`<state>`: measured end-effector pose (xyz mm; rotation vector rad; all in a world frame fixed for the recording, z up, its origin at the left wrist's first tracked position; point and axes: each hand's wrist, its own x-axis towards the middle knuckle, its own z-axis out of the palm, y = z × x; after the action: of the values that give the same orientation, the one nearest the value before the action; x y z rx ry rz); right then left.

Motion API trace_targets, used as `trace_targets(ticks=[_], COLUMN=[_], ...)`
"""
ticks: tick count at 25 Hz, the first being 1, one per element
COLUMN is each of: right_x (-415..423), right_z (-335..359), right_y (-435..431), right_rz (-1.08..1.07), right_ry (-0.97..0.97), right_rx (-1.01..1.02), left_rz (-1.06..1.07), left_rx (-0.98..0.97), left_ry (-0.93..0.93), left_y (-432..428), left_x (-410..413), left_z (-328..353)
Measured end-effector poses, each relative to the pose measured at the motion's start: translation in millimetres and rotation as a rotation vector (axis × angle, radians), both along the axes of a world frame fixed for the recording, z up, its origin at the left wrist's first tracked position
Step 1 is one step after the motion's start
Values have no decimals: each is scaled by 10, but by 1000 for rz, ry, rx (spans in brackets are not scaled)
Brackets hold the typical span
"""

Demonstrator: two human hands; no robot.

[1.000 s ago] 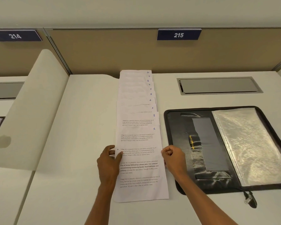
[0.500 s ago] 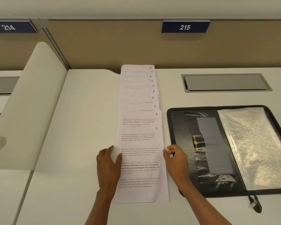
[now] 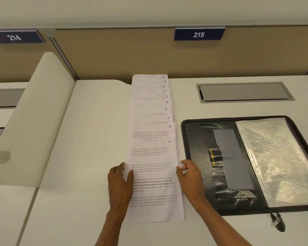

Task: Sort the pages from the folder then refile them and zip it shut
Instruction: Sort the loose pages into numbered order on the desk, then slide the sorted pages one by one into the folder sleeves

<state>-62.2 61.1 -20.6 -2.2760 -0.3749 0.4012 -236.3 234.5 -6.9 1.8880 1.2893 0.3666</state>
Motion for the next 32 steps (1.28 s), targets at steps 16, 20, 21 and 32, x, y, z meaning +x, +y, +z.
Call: trace_targets(ticks=[16,20,21,32], right_x=[-181,-112,-81,428], right_z=[89,91,101,77], right_y=[-486,-780,-862,-1685], right_rz=[108,160,178,148], right_ry=[-78,-91,-102,-339], right_rx=[62,49,39,-112], left_rz=[-76,-89,-99,-435], left_rx=[184,296,308,210], left_ry=[127,151,146,66], left_y=[-642,-925,-1014,-1949], left_x=[-160,0,51,573], left_z=[87,28,21,-59])
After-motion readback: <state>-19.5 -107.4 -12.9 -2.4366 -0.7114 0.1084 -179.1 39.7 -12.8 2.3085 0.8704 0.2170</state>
